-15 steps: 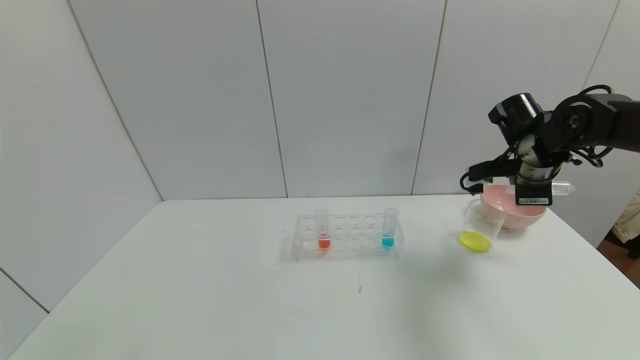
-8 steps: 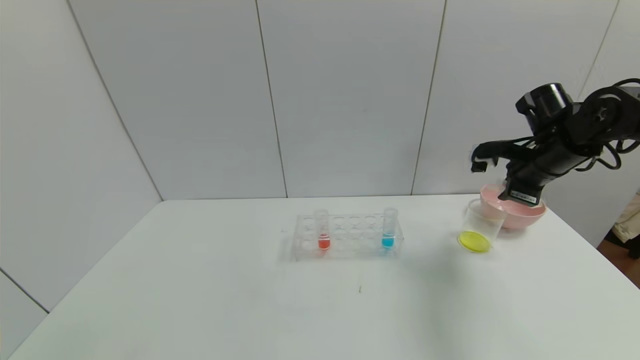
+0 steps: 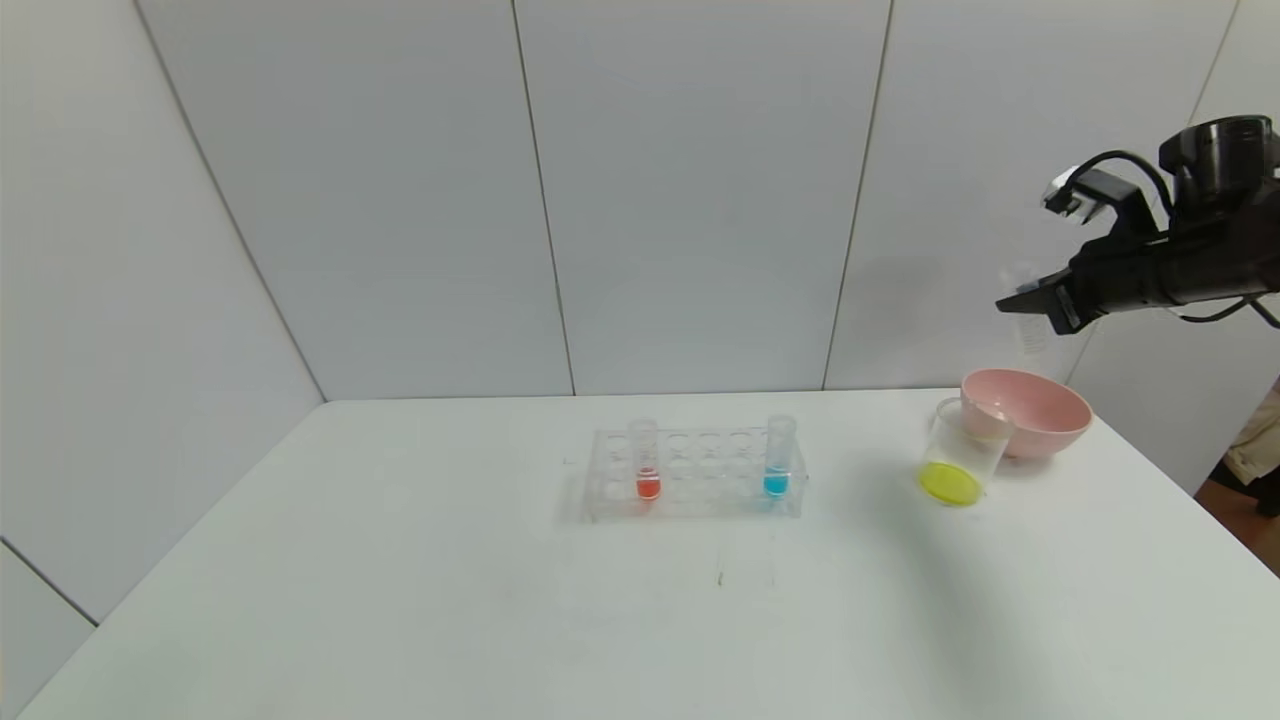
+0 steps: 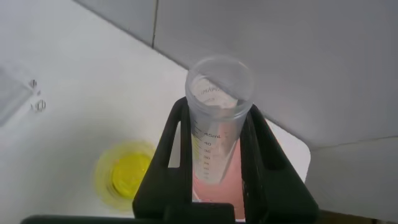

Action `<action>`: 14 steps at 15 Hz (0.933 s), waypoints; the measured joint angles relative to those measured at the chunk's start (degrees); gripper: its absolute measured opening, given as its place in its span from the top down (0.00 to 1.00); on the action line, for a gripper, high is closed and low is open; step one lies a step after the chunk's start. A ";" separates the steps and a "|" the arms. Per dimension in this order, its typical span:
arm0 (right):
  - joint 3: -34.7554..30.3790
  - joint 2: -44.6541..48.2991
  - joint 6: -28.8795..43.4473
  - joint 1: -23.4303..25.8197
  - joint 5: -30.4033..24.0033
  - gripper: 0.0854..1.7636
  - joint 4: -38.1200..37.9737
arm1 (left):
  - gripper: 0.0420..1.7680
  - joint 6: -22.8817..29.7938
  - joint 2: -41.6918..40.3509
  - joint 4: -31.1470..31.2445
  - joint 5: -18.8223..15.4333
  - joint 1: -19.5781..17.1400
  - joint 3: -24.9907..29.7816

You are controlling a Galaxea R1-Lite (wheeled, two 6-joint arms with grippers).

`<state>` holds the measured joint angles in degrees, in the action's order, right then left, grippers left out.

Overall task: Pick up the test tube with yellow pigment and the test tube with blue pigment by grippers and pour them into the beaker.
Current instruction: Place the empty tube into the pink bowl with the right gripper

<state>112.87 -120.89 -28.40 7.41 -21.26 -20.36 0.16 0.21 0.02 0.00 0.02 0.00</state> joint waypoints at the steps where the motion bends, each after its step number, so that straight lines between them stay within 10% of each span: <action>1: -0.55 -0.28 4.51 0.79 -0.28 0.75 4.38 | 0.00 0.00 0.00 -0.02 0.00 0.00 0.00; 8: -21.22 -0.69 15.76 2.69 -0.52 0.75 37.75 | 0.00 0.00 0.00 -0.02 0.00 -0.02 0.00; 14: -31.98 -2.17 19.41 4.07 -0.57 0.75 50.82 | 0.00 0.00 0.00 -0.02 0.00 0.02 0.00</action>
<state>80.90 -123.06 -9.00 11.48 -21.83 30.46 0.16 0.21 0.00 0.00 0.05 0.00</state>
